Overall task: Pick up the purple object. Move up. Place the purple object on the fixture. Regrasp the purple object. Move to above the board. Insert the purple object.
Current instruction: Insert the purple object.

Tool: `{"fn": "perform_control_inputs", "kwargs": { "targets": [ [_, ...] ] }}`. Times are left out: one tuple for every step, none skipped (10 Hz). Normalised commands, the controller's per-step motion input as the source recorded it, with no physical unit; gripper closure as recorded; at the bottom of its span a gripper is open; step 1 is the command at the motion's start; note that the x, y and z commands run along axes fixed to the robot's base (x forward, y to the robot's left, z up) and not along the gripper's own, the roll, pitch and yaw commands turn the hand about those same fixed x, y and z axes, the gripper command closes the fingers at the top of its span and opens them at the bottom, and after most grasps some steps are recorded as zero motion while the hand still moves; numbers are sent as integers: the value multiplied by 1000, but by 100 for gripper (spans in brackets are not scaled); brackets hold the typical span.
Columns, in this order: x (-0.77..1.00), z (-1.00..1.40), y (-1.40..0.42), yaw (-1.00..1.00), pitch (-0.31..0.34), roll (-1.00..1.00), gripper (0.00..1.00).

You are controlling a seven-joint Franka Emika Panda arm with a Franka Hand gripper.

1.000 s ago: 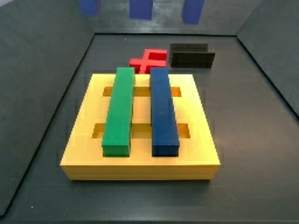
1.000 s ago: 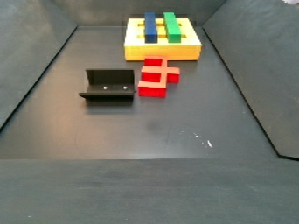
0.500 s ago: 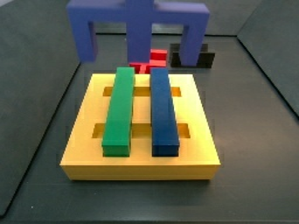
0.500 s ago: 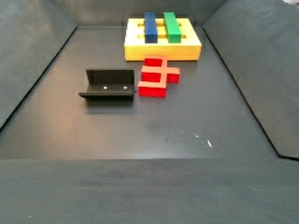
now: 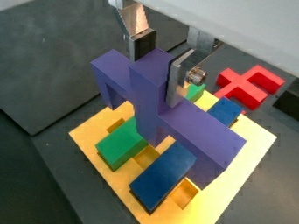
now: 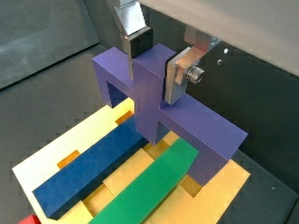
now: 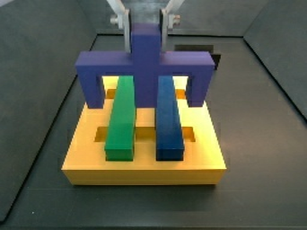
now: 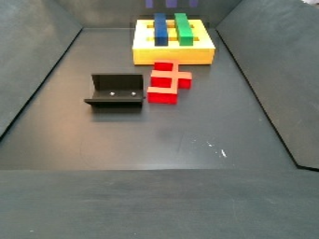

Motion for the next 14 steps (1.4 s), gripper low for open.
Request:
{"fn": "perform_control_inputs", "kwargs": {
  "targets": [
    [0,-151,-26,17,0,194,100],
    [0,-174,-71,94,-99,186,100],
    [0,-240,-71,83,-141,94,100],
    [34,-260,-97,37,-156,0,100],
    [123,-191,-169,0,-136,0,100],
    [51,-209,-83,0,-124,23,100],
    [0,-194,0,0,-86,109,100],
    [0,-260,0,0,-117,44,100],
    [0,-286,0,0,-123,51,100],
    [0,-251,-3,0,-100,27,100],
    [0,-180,0,0,-77,3,100],
    [0,-106,0,0,-64,0,100],
    [0,-131,0,0,-81,1,100],
    [0,-146,-29,3,-89,0,100]
  ]
}}
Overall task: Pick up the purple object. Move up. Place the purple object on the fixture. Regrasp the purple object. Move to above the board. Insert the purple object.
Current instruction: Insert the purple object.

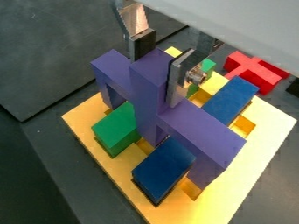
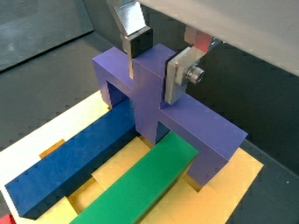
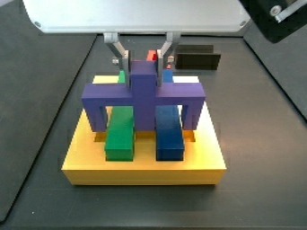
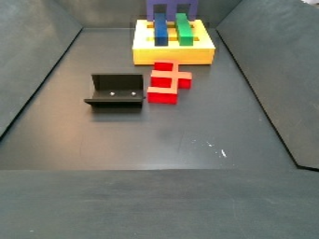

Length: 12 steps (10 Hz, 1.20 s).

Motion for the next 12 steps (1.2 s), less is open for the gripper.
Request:
{"fn": "perform_control_inputs", "kwargs": {
  "targets": [
    [0,-177,-66,23,-104,0,100],
    [0,-229,-86,29,-109,0,100],
    [0,-243,-74,11,-103,0,100],
    [0,-260,-11,0,-97,53,100],
    [0,-220,0,9,-74,173,100],
    [0,-151,0,54,-80,211,100],
    [0,-220,0,0,-67,166,100],
    [0,-309,-49,0,-99,33,100],
    [0,-360,-146,0,-100,-13,100],
    [57,-300,-169,0,-83,-24,100],
    [97,-234,-160,-20,-60,-16,100],
    [71,-266,-43,-14,-56,0,100]
  ]
}}
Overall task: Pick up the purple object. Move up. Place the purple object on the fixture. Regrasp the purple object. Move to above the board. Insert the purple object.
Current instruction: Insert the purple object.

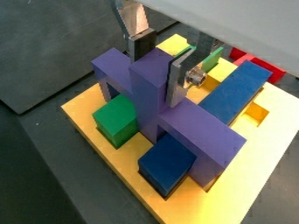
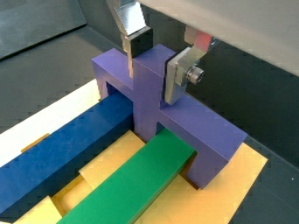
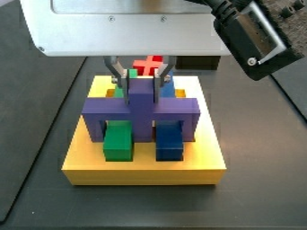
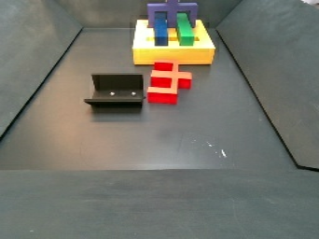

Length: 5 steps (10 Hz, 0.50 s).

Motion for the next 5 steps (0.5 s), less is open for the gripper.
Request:
{"fn": "perform_control_inputs", "kwargs": {
  "targets": [
    [83,-311,0,0,-44,56,100],
    [237,-420,0,0,-27,3,100],
    [211,-420,0,0,-14,0,100],
    [234,-346,0,0,-1,0,100],
    [214,-369,-34,0,-29,-10,100]
  ]
}}
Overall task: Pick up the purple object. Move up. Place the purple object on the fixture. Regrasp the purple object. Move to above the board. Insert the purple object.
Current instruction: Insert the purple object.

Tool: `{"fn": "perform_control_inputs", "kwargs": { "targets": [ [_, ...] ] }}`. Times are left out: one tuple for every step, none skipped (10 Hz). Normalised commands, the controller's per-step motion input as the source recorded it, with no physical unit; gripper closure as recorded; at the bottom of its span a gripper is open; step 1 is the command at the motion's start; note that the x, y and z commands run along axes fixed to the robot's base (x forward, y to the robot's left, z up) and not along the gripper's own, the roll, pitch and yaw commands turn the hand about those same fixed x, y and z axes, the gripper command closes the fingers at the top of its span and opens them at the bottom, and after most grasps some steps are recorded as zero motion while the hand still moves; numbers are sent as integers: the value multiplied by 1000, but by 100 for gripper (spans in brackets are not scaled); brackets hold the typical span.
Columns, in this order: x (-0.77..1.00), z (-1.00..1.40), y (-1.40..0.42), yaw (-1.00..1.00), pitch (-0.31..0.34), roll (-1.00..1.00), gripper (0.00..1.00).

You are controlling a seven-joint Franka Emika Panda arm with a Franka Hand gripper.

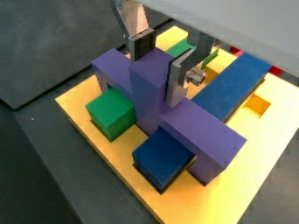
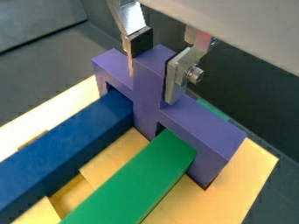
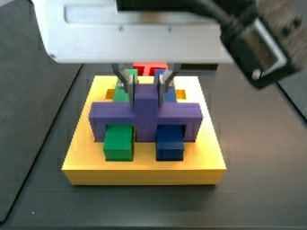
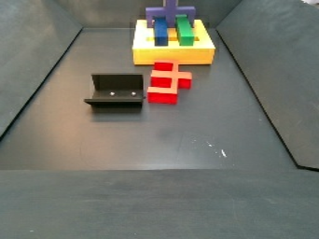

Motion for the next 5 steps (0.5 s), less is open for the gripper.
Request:
{"fn": "perform_control_inputs", "kwargs": {
  "targets": [
    [103,-351,0,0,-53,-34,100],
    [0,-309,0,0,-80,-46,100],
    [0,-209,0,0,-84,-44,100],
    [0,0,0,0,-10,-4,100],
    [0,0,0,0,0,0,100]
  ]
}}
